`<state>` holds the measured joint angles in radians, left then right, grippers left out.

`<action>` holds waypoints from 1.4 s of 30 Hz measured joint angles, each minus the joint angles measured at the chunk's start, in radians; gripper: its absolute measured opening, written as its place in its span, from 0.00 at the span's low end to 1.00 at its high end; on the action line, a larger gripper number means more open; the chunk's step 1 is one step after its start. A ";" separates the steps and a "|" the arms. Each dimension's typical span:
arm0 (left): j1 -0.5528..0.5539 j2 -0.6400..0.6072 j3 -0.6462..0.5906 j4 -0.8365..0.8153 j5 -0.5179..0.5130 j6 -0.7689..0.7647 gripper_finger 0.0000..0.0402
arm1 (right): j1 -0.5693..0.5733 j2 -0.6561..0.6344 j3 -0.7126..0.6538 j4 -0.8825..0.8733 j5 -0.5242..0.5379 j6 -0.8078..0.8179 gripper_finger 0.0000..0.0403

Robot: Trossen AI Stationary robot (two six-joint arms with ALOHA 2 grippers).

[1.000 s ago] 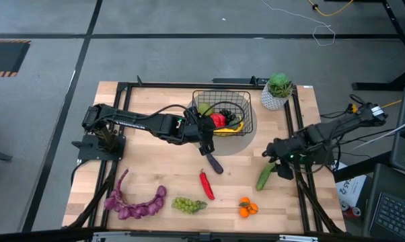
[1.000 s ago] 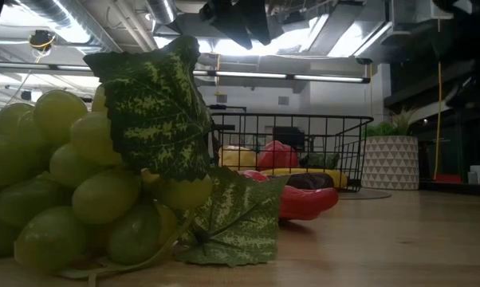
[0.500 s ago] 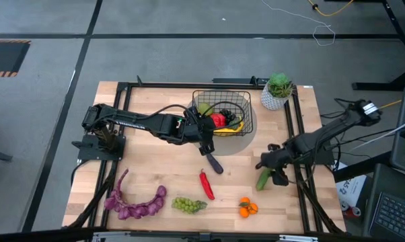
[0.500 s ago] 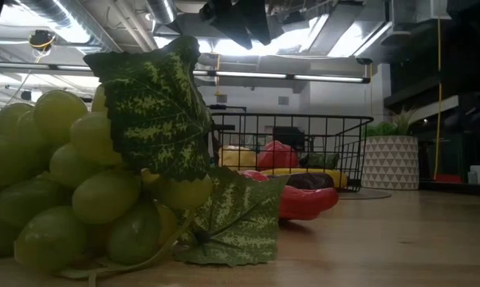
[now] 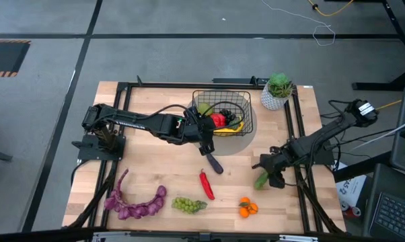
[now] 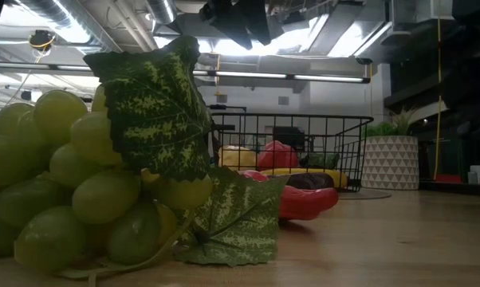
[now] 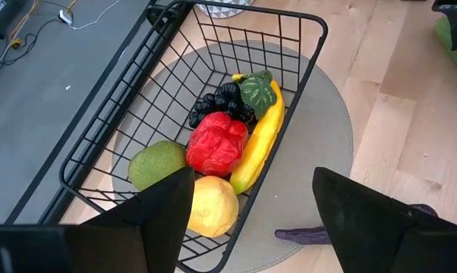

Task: Build produce basket
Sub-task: Put the green cucumber into the black wire basket

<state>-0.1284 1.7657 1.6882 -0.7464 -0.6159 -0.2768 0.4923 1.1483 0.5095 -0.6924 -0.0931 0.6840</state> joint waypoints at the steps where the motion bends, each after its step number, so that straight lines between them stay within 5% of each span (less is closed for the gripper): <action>1: 0.000 0.000 0.000 0.000 0.000 0.000 0.66 | 0.000 0.000 0.000 0.001 0.006 0.059 0.55; 6: 0.000 0.000 0.000 0.000 0.000 0.000 0.66 | 0.001 0.001 -0.001 0.005 0.031 0.324 0.55; 9: 0.000 0.000 0.000 0.000 0.000 0.000 0.66 | 0.001 0.001 -0.002 0.007 0.039 0.353 0.55; 18: 0.000 0.000 0.000 0.000 0.000 0.000 0.66 | 0.003 0.007 -0.009 0.087 0.069 -0.199 0.55; 22: 0.000 0.000 0.000 0.000 0.000 0.000 0.66 | 0.003 0.007 -0.009 0.095 0.070 -0.257 0.55; 42: 0.000 0.000 0.000 0.000 0.000 -0.001 0.66 | 0.003 0.003 -0.089 0.119 0.046 0.036 0.55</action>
<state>-0.1287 1.7657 1.6882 -0.7464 -0.6155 -0.2777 0.4948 1.1511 0.4206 -0.5733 -0.0476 0.7201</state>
